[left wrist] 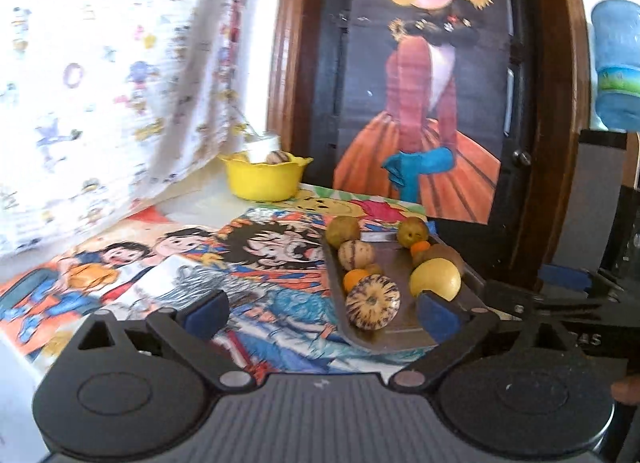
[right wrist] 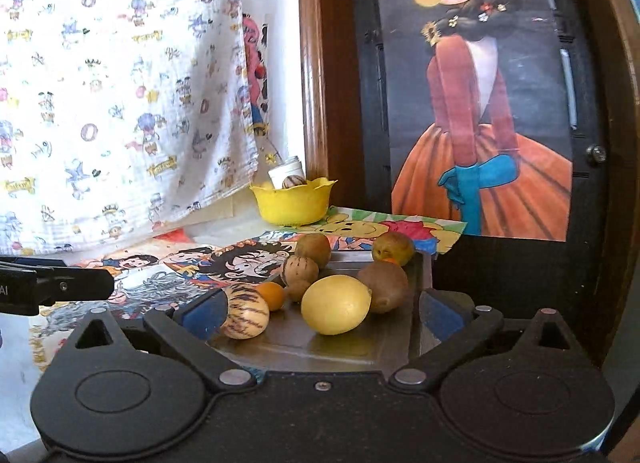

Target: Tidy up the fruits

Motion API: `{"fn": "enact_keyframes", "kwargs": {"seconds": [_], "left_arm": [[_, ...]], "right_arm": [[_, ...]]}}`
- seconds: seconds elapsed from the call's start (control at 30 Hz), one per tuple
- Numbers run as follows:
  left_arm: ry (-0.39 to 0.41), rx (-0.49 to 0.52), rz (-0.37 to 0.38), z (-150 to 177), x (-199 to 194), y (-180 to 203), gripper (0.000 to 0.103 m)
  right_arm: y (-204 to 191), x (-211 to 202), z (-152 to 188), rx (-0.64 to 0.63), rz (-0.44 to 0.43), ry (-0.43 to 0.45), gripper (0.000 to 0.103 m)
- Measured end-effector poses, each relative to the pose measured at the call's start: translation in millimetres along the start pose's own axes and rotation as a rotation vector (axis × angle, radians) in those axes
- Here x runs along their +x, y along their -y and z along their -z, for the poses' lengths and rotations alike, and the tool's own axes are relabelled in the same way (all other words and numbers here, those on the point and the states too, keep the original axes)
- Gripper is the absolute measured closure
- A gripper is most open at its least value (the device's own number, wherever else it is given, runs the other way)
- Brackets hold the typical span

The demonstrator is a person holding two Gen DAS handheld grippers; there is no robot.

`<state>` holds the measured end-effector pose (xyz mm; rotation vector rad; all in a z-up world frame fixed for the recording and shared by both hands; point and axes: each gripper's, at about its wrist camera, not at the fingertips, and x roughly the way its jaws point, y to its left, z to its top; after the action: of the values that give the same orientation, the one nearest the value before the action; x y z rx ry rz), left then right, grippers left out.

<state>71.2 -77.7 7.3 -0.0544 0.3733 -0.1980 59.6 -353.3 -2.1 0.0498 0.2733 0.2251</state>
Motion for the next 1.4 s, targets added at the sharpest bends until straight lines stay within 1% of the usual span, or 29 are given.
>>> {"fn": "enact_keyframes", "kwargs": {"seconds": [0.13, 0.3, 0.57, 0.87, 1.13, 1.4], "left_arm": [[0.012, -0.003, -0.021, 7, -25, -6, 0.001], [0.032, -0.015, -0.045, 11, -53, -12, 0.001], [0.034, -0.042, -0.080, 18, -84, -18, 0.001], [0.018, -0.046, -0.102, 32, -101, -21, 0.001], [0.010, -0.057, -0.116, 37, -105, -27, 0.001], [0.007, -0.062, -0.119, 42, -104, -32, 0.001]], "right_arm": [[-10, -21, 1, 0.019, 0.014, 0.012, 0.001], [-25, -46, -1, 0.020, 0.009, 0.025, 0.001], [-45, -76, -3, 0.025, 0.002, 0.028, 0.001], [-56, -91, 6, 0.041, -0.001, 0.015, 0.001], [-61, -97, 9, 0.036, 0.002, 0.017, 0.001], [-74, -101, 19, 0.009, -0.023, 0.030, 0.001]]}}
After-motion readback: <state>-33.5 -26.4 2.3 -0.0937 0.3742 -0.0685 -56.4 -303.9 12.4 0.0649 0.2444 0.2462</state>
